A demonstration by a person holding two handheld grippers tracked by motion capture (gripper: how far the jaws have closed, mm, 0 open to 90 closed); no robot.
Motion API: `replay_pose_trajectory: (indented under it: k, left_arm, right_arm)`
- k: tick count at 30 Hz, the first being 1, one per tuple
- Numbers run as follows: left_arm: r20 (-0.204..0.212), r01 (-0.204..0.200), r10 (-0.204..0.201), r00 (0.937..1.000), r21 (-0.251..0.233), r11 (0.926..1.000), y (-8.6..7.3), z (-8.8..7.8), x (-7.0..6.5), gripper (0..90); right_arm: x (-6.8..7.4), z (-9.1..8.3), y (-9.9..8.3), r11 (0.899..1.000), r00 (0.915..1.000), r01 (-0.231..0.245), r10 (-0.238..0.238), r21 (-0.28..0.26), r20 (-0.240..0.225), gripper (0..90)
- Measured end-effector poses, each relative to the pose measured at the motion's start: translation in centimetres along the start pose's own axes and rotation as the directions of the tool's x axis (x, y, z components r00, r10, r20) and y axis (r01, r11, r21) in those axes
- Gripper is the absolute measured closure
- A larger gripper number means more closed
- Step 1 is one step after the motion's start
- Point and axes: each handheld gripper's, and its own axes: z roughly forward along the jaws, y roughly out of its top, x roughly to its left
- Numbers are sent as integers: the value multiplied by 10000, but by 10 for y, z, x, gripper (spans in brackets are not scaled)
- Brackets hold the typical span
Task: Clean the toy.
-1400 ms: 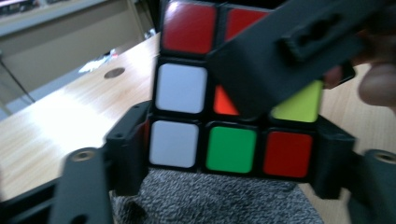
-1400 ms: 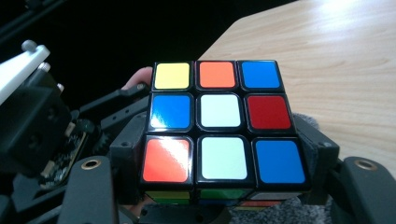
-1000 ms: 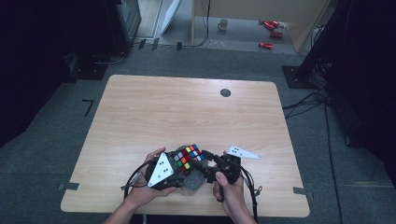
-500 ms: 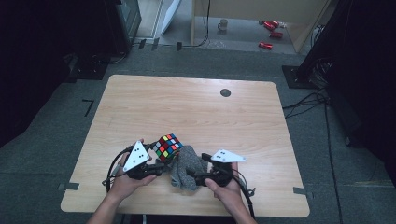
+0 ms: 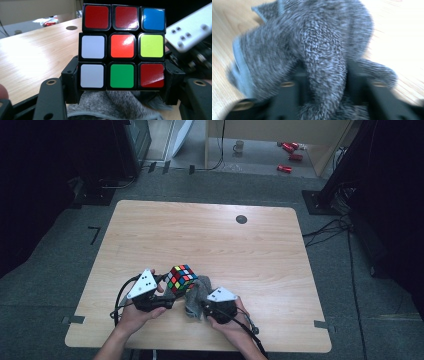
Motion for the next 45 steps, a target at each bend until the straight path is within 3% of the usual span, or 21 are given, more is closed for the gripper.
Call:
replay_pose_trajectory:
  k: [1,4,6,11,13,15,17,18,19,21,24,26,28,32,34,40,45]
  left_arm:
    - [152,38,-38,9999,-5,10000,0,1,-1,353]
    - [476,142,-141,9988,-8,9999,1,3,-3,353]
    - [835,306,-303,9960,-28,9995,1,5,-5,353]
    - [1375,204,-211,9903,66,9998,0,13,-16,352]
    - [1590,426,-405,9865,-97,9990,2,12,-15,353]
    - [1814,720,-663,9812,-248,9971,4,11,-14,353]
    - [1898,787,-716,9792,-305,9964,5,12,-16,352]
    - [1898,787,-716,9792,-305,9964,5,12,-16,352]
    - [1982,816,-739,9774,-307,9962,6,12,-17,353]
    - [2001,851,-781,9766,-268,9960,5,12,-16,353]
    - [2014,816,-757,9766,-211,9964,4,13,-15,353]
    - [1996,802,-751,9770,-174,9966,3,14,-16,353]
    - [1977,791,-745,9774,-153,9968,4,15,-19,353]
    - [1948,780,-744,9780,-108,9969,4,16,-19,353]
    - [1964,824,-779,9774,-146,9965,3,15,-18,353]
    - [1890,789,-750,9791,-133,9968,3,16,-17,353]
    - [1796,561,-541,9823,-57,9984,4,17,-20,353]
  right_arm:
    - [-10,-3,-2,9979,9973,-600,590,-223,-438,772]
    - [-16,-14,0,9912,9915,-883,780,-990,-1037,789]
    - [-16,-25,5,9809,9838,-905,612,-1720,-1687,794]
    - [-9,-48,17,9541,9728,-564,-139,-2943,-2313,802]
    - [-12,-54,18,9420,9714,-826,32,-3254,-2374,802]
    - [-16,-57,17,9271,9583,-1374,354,-3486,-2835,802]
    - [-13,-54,16,9313,9475,-1399,273,-3364,-3185,803]
    - [-13,-54,16,9313,9475,-1399,273,-3364,-3185,803]
    - [-4,-50,15,9459,9546,-943,-25,-3103,-2978,804]
    - [-2,-48,15,9497,9567,-855,-62,-3012,-2910,804]
    - [-7,-51,17,9432,9568,-1068,115,-3146,-2904,805]
    - [-14,-57,18,9266,9561,-1472,436,-3461,-2897,808]
    - [-16,-59,17,9218,9538,-1626,554,-3521,-2952,811]
    - [-9,-50,14,9407,9519,-1416,439,-3081,-3033,812]
    - [-9,-51,15,9418,9527,-1388,425,-3061,-3010,812]
    - [-17,-62,19,9245,9544,-1630,592,-3447,-2925,811]
    - [-9,-49,12,9426,9501,-1534,581,-2967,-3065,810]
